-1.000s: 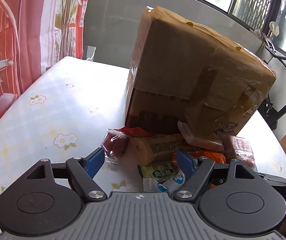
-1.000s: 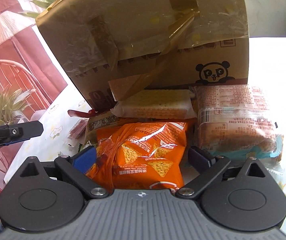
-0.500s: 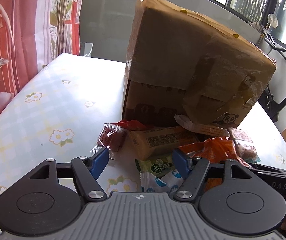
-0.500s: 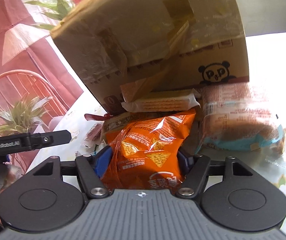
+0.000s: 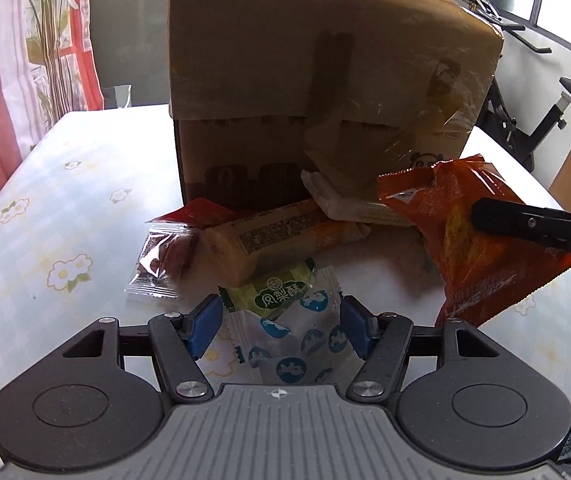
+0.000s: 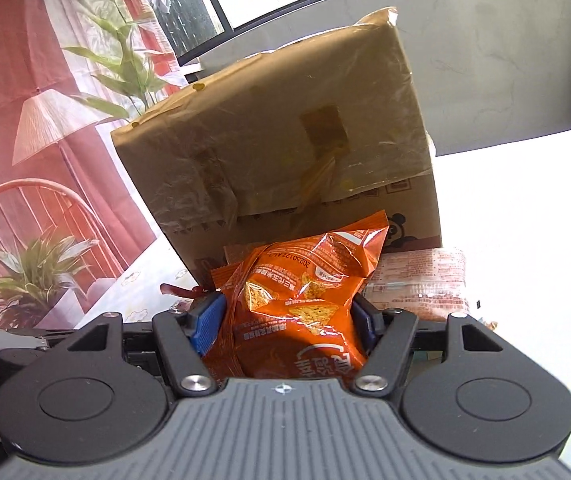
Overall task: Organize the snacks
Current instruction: 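Grasp the orange chip bag with right tool while left reaches the pile, then grasp the blue-patterned sachet with left tool while right carries chips to box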
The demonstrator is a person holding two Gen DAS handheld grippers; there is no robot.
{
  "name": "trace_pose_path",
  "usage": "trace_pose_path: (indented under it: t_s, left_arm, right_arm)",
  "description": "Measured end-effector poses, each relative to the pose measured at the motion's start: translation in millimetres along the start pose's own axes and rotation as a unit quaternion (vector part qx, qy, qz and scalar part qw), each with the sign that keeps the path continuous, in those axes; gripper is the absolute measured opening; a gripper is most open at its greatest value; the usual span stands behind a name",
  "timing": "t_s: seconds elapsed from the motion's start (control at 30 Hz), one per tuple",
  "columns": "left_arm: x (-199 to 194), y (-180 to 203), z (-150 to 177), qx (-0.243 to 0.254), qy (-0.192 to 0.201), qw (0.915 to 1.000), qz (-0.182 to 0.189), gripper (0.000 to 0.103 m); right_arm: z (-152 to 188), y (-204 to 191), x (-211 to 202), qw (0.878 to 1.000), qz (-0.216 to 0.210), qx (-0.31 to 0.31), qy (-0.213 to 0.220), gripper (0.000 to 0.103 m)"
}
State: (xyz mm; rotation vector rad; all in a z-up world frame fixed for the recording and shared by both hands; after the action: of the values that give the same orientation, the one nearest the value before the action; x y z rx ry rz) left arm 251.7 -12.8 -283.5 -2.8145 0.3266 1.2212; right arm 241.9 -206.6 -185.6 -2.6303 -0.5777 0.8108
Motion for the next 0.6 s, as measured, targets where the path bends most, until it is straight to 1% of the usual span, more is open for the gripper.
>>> trace_pose_path:
  t_s: [0.07, 0.1, 0.13, 0.23, 0.27, 0.3, 0.33, 0.37, 0.43, 0.5, 0.6]
  left_arm:
    - [4.3, -5.1, 3.0, -0.022, -0.009, 0.9996, 0.016, 0.070]
    - [5.5, -7.3, 4.0, -0.031, -0.011, 0.9993, 0.019, 0.074]
    - [6.3, -9.5, 5.0, -0.038, -0.013, 0.9989, 0.021, 0.074]
    - [7.9, -9.4, 8.8, -0.045, -0.019, 0.9983, 0.032, 0.075]
    - [6.5, -7.1, 9.7, -0.043, -0.018, 0.9982, 0.038, 0.070]
    - [5.3, -4.2, 9.7, -0.039, -0.014, 0.9982, 0.044, 0.059]
    - [3.6, -1.3, 9.1, -0.033, -0.010, 0.9983, 0.046, 0.059]
    - [2.9, 1.2, 8.4, -0.026, -0.013, 0.9987, 0.042, 0.051]
    - [0.0, 4.9, 9.1, -0.018, -0.015, 0.9988, 0.043, 0.049]
    - [-7.5, 4.9, 4.9, -0.023, -0.002, 0.9986, 0.048, 0.048]
    - [-26.9, 0.2, -9.8, -0.034, 0.025, 0.9976, 0.055, 0.048]
  right_arm:
    - [-0.6, 1.6, -1.1, 1.000, 0.000, 0.000, 0.000, 0.067]
    - [-0.6, 2.6, -1.4, 1.000, 0.000, 0.000, 0.000, 0.067]
    - [-0.5, 3.3, -1.5, 1.000, 0.000, 0.001, 0.000, 0.067]
    - [0.6, 3.3, 1.2, 1.000, 0.000, 0.002, -0.004, 0.067]
    - [1.1, 3.5, 1.7, 1.000, 0.000, 0.003, -0.005, 0.067]
    - [1.4, 3.9, 2.3, 1.000, -0.001, 0.003, -0.006, 0.067]
    - [1.7, 4.1, 2.6, 1.000, -0.001, 0.003, -0.007, 0.067]
    - [1.8, 4.2, 2.8, 1.000, -0.001, 0.003, -0.007, 0.067]
    - [1.5, 4.0, 2.7, 1.000, -0.001, 0.003, -0.006, 0.067]
    - [0.7, 4.1, 2.0, 1.000, -0.002, 0.002, -0.004, 0.067]
    - [-1.4, 3.7, 0.2, 1.000, -0.003, 0.000, 0.001, 0.067]
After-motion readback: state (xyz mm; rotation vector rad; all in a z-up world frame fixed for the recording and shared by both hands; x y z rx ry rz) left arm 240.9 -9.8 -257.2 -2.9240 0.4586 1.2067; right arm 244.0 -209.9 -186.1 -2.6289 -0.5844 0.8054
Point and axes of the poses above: each gripper's, at about its wrist camera, not at the fingertips, and x roughly the way its jaws point, y to its right, z to its underside, the point moved 8 cm from there along x, roughly the way its jaws point, and after that the axes turned 4 degrees about -z, right-handed, at the moved point
